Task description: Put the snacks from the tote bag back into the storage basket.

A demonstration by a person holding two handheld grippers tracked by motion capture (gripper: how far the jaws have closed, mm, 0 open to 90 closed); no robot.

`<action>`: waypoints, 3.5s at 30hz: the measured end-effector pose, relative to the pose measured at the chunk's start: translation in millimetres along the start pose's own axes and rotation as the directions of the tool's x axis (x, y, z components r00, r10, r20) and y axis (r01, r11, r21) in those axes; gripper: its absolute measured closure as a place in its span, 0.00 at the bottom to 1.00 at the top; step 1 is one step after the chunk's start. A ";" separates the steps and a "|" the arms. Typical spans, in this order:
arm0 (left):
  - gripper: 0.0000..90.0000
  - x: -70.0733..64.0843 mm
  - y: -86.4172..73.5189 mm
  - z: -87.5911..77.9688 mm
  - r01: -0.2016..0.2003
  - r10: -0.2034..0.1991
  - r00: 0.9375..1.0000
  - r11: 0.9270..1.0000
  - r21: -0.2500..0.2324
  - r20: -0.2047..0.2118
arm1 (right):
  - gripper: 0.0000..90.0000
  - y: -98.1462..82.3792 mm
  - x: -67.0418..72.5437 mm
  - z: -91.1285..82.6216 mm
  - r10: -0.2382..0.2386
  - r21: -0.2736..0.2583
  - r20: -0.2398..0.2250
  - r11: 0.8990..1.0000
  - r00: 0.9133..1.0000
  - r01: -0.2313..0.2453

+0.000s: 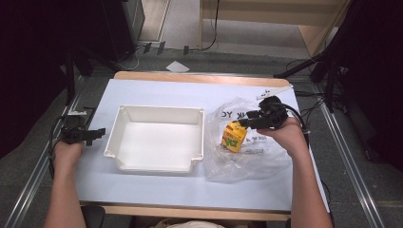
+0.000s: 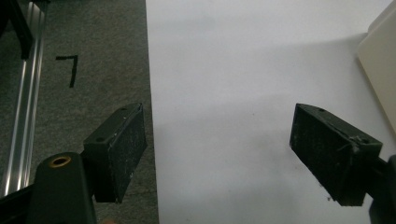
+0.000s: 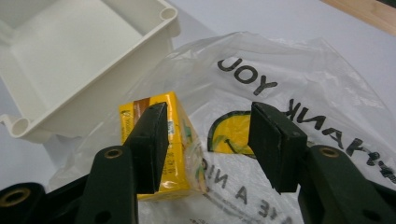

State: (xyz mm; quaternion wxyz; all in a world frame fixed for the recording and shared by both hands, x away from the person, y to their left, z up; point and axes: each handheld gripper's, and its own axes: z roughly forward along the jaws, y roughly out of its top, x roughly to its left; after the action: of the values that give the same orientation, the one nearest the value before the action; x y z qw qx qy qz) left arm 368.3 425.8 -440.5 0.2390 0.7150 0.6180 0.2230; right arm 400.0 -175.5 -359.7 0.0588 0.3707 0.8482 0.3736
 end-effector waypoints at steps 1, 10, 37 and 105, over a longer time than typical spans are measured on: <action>0.22 0.7 -1.0 -1.2 0.004 -0.004 1.000 1.000 -0.001 -0.002 | 0.54 0.7 2.1 0.7 -0.008 0.004 -0.003 1.000 1.000 0.008; 0.22 6.7 -6.4 -4.4 0.028 -0.028 1.000 0.999 -0.019 0.000 | 0.51 7.7 17.4 4.3 -0.047 0.037 -0.012 0.998 0.999 0.048; 0.22 6.8 -2.3 -4.2 0.038 -0.038 0.999 0.999 -0.032 0.007 | 0.42 -0.8 29.6 40.4 -0.131 0.145 -0.027 0.980 0.991 0.133; 0.23 -0.8 8.2 0.1 0.024 -0.023 0.999 0.999 -0.023 0.036 | 0.58 23.4 37.6 22.7 -0.110 0.151 0.006 0.983 0.994 0.107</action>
State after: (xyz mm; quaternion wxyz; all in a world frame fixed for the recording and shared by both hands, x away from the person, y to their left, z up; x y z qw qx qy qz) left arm 374.6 424.0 -435.5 0.2611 0.7086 0.6193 0.2148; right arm 395.2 -126.4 -353.4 0.0570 0.3300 0.8926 0.3019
